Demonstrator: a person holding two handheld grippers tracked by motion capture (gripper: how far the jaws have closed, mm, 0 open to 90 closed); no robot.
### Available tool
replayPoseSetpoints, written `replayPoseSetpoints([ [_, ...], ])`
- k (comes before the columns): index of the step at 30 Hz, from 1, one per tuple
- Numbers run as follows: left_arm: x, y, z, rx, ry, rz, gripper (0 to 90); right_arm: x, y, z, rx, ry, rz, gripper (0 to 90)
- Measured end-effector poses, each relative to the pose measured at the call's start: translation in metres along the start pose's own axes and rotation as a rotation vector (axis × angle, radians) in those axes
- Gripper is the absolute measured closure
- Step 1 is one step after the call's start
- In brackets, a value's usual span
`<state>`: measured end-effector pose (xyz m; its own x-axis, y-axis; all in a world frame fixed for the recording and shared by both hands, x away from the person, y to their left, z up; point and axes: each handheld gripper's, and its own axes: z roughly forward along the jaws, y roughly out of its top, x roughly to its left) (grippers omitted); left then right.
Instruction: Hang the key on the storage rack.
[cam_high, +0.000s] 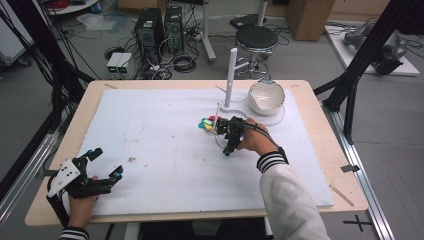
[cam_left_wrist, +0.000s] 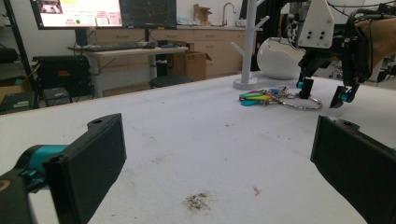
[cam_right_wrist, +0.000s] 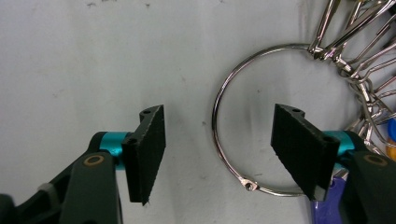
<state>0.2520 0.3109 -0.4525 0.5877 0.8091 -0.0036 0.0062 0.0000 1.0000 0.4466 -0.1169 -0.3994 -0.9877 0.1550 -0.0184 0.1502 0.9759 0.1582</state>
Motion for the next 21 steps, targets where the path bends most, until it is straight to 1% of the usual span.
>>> replayPoseSetpoints([
  [1,0.0,0.0,0.0,0.0,0.0,0.0,3.8,-0.0003,0.0007,0.0008,0.011,0.004,-0.006,42.3],
  [2,-0.0002,-0.0001,0.0,-0.001,-0.001,-0.002,3.8,-0.0003,0.0007,0.0008,0.011,0.004,-0.006,42.3],
  [3,-0.0001,0.0,0.0,-0.001,0.0,0.0,3.8,-0.0007,0.0016,0.0018,0.025,0.002,-0.015,45.7],
  [4,-0.0001,0.0,0.0,-0.001,0.0,0.0,3.7,-0.0006,0.0022,0.0018,0.033,-0.001,-0.015,47.3],
  [5,-0.0001,0.0,0.0,-0.001,0.0,0.0,3.8,-0.0009,0.0024,0.002,0.03,-0.002,-0.016,49.1],
  [7,-0.0001,0.0,0.0,-0.001,0.0,0.0,3.8,-0.0013,0.0031,0.0013,0.038,-0.001,-0.011,51.5],
  [9,0.0,0.0,0.0,0.0,0.0,0.0,3.8,-0.0016,0.004,0.0009,0.032,0.001,-0.013,54.1],
  [13,-0.0002,0.0,0.0,0.0,-0.001,-0.002,3.8,-0.0012,0.0068,0.0005,0.033,-0.004,-0.031,58.3],
  [15,-0.0001,0.0,0.0,0.0,0.0,0.0,3.8,-0.0009,0.0071,0.0007,0.039,-0.002,-0.029,59.3],
  [16,-0.0001,0.0,0.0,0.0,0.0,0.0,3.8,-0.0013,0.0073,0.0021,0.055,0.001,-0.041,61.4],
  [17,-0.0001,0.0,0.0,-0.001,0.0,-0.001,3.8,-0.0007,0.0076,0.0031,0.057,0.0,-0.033,62.5],
  [18,-0.0001,0.0,0.0,0.0,0.0,0.0,3.8,-0.0014,0.0075,0.0033,0.063,0.004,-0.042,63.7],
  [19,0.0,0.0,0.0,0.0,-0.001,0.0,3.7,-0.0017,0.0076,0.0036,0.064,0.001,-0.048,64.4],
  [21,0.0001,0.0,-0.0001,0.0,0.0,0.0,3.7,-0.0015,0.0079,0.003,0.062,0.002,-0.04,66.0],
])
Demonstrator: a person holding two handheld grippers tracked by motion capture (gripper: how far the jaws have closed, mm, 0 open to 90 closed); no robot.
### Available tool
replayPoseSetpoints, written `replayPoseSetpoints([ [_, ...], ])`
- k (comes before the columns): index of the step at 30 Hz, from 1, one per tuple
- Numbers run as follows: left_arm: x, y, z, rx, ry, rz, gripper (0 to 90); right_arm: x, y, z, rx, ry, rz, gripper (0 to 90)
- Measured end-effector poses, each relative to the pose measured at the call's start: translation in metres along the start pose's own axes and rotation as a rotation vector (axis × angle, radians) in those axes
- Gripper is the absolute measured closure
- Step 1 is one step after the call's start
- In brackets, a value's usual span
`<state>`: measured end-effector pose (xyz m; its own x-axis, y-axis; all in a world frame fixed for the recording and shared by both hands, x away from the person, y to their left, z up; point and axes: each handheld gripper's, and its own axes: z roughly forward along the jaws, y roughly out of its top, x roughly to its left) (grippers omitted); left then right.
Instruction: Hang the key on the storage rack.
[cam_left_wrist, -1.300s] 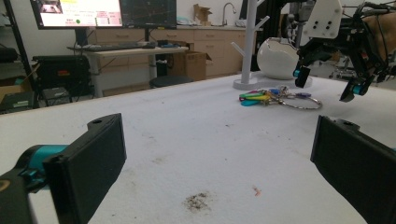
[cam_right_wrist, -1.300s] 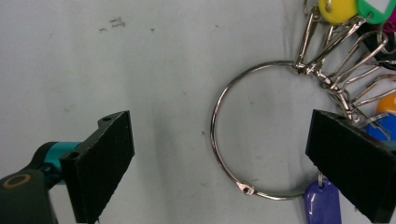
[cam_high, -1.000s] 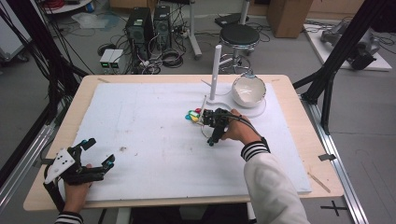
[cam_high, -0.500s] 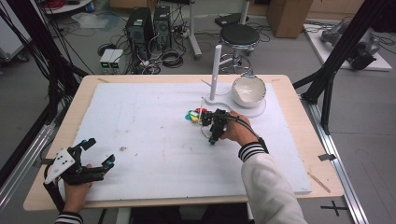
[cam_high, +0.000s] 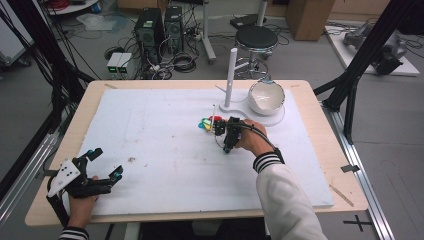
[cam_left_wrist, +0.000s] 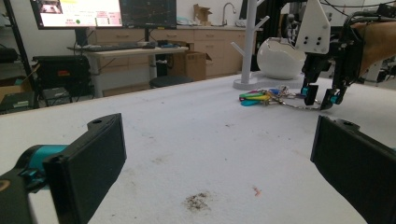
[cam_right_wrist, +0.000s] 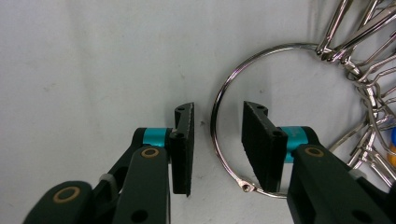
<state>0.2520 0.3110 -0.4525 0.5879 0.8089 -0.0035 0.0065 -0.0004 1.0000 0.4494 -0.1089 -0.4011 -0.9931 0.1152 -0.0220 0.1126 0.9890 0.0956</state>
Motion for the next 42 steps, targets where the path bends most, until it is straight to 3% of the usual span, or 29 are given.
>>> replayPoseSetpoints([
  [30,0.0,0.0,0.0,0.0,0.001,0.0,3.7,0.002,0.001,0.003,0.039,0.008,-0.042,84.4],
  [36,0.0,0.0,0.0,0.0,0.0,-0.002,3.7,0.006,0.002,0.003,0.044,-0.021,-0.071,86.2],
  [42,0.0,0.0,0.0,0.0,0.002,-0.001,3.8,0.01,0.001,0.002,0.038,-0.051,-0.065,86.7],
])
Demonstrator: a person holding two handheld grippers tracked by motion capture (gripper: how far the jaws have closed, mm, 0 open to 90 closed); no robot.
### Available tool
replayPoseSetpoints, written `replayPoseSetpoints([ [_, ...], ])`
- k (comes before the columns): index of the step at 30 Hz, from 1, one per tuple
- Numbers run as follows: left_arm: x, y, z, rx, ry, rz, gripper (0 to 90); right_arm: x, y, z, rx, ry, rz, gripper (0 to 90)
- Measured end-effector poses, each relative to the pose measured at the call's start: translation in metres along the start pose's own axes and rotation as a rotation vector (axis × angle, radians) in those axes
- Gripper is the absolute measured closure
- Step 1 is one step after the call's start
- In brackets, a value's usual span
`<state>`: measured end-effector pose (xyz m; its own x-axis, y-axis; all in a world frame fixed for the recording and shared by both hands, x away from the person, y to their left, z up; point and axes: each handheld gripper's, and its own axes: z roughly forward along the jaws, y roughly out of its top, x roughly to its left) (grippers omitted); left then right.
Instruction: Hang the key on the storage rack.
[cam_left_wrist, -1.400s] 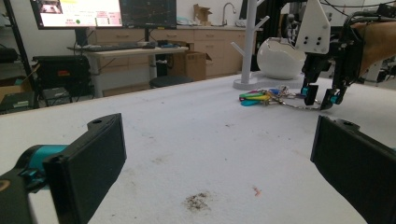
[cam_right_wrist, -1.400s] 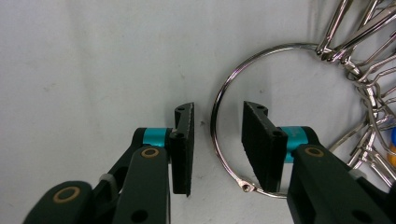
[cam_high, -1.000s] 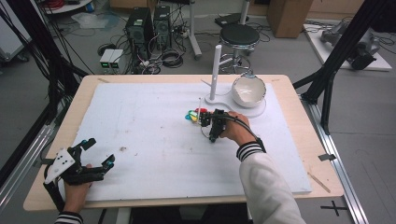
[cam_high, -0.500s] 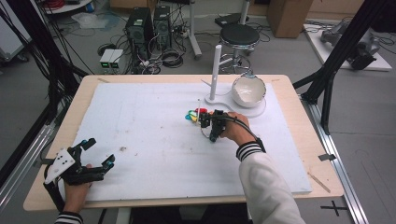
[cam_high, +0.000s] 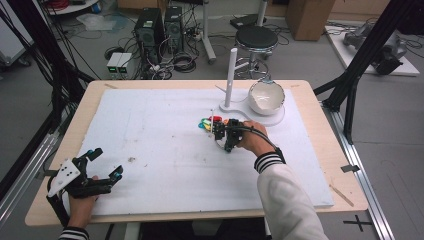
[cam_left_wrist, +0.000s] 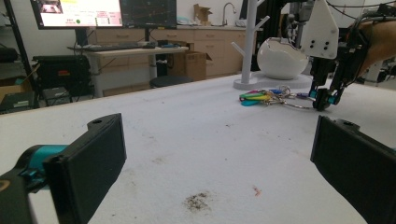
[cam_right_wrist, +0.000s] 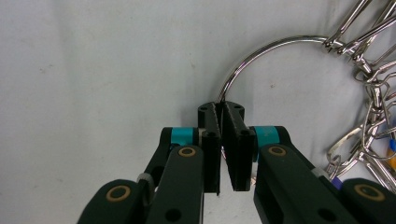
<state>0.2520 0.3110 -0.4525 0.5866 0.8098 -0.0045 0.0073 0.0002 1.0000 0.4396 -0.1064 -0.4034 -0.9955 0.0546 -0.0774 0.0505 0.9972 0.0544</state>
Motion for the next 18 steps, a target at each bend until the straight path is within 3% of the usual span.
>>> replayPoseSetpoints([
  [4,0.0,0.0,0.0,0.0,0.001,-0.002,3.8,0.001,-0.002,-0.004,-0.013,-0.027,0.012,87.0],
  [10,0.0,0.0,0.0,0.0,-0.001,0.001,3.7,0.001,-0.011,-0.021,-0.083,-0.065,0.047,87.4],
  [11,0.0,0.0,0.0,0.0,-0.001,0.001,3.7,0.001,-0.015,-0.028,-0.118,-0.086,0.062,87.5],
  [15,0.0,0.0,0.0,0.0,-0.001,0.001,3.7,0.001,-0.022,-0.04,-0.165,-0.113,0.09,87.8],
  [17,0.0,0.0,0.0,0.0,-0.001,0.001,3.8,0.0,-0.029,-0.053,-0.238,-0.159,0.126,88.1],
  [18,0.0,0.0,0.0,0.0,-0.001,0.001,3.8,0.0,-0.029,-0.053,-0.238,-0.159,0.126,88.1],
])
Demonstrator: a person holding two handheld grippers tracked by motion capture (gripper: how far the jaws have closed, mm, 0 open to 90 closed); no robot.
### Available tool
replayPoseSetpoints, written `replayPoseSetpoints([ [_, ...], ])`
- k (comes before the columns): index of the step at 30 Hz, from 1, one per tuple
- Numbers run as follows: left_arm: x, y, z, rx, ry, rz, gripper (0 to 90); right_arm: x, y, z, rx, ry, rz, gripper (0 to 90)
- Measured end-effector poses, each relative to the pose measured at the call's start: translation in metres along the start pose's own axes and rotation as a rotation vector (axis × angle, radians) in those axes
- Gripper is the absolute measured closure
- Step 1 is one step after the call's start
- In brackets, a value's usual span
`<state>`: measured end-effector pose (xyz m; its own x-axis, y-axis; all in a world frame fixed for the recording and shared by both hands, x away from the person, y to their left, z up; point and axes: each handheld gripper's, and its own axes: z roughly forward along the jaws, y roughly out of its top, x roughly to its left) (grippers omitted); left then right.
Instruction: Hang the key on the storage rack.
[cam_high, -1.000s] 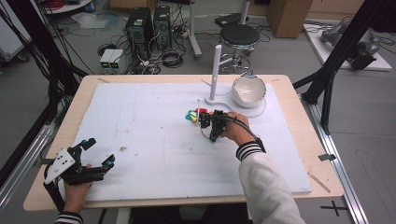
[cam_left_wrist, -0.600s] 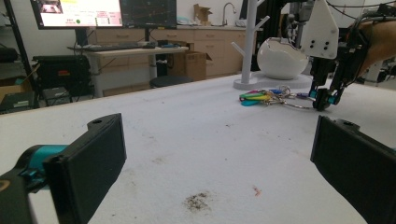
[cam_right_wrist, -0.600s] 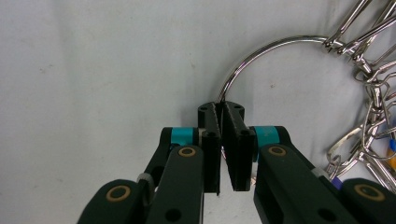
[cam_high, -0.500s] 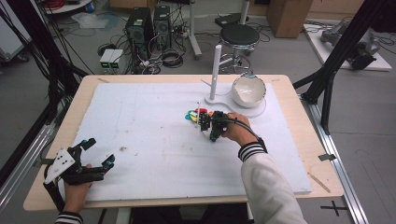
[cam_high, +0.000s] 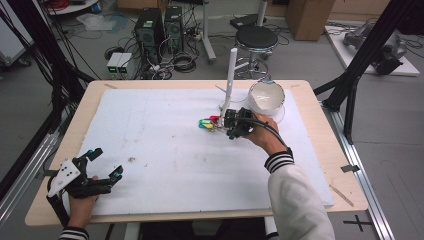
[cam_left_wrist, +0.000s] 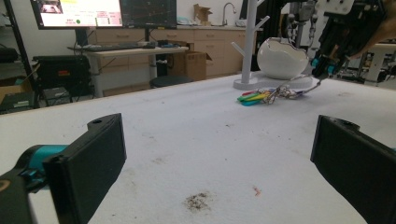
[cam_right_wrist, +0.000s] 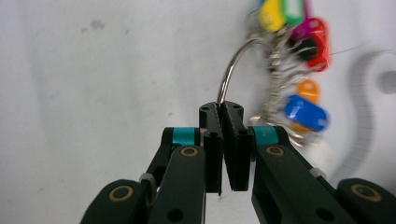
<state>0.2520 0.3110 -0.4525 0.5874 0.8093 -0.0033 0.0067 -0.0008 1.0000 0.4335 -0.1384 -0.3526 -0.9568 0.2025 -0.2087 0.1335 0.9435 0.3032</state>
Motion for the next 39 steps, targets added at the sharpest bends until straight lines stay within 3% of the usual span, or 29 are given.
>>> replayPoseSetpoints([
  [2,0.0,0.0,0.0,-0.001,-0.001,-0.001,3.7,-0.003,-0.004,-0.013,-0.073,-0.032,0.028,88.4],
  [4,0.0,0.0,0.0,0.0,-0.001,0.001,3.8,-0.004,-0.006,-0.017,-0.097,-0.037,0.037,88.6],
  [5,0.0,0.0,0.0,0.0,-0.001,0.001,3.7,-0.006,-0.008,-0.023,-0.146,-0.048,0.051,88.6],
  [9,0.0,0.0,0.0,0.0,-0.001,0.002,3.7,-0.009,-0.012,-0.033,-0.21,-0.065,0.066,88.6],
  [14,0.0,0.0,0.0,0.0,-0.001,0.001,3.7,-0.013,-0.017,-0.045,-0.327,-0.1,0.098,88.7],
  [15,0.0,0.0,0.0,0.0,-0.001,0.001,3.7,-0.013,-0.017,-0.045,-0.327,-0.1,0.098,88.7],
  [17,0.0,0.0,0.0,0.0,-0.001,0.001,3.8,-0.017,-0.021,-0.052,-0.393,-0.106,0.128,88.7],
  [19,0.0,0.0,0.0,0.0,-0.001,0.001,3.8,-0.018,-0.023,-0.054,-0.412,-0.11,0.141,88.7],
  [20,0.0,0.0,0.0,0.0,-0.001,0.001,3.8,-0.02,-0.025,-0.057,-0.452,-0.12,0.163,88.7],
  [21,0.0,0.0,0.0,0.0,-0.001,0.001,3.8,-0.02,-0.025,-0.057,-0.452,-0.12,0.163,88.7],
  [23,0.0,0.0,0.0,0.0,-0.001,0.001,3.8,-0.024,-0.03,-0.061,-0.506,-0.132,0.192,88.7],
  [39,0.0,0.0,0.0,0.0,-0.001,0.002,3.8,-0.038,-0.046,-0.063,-0.65,-0.196,0.345,88.7],
])
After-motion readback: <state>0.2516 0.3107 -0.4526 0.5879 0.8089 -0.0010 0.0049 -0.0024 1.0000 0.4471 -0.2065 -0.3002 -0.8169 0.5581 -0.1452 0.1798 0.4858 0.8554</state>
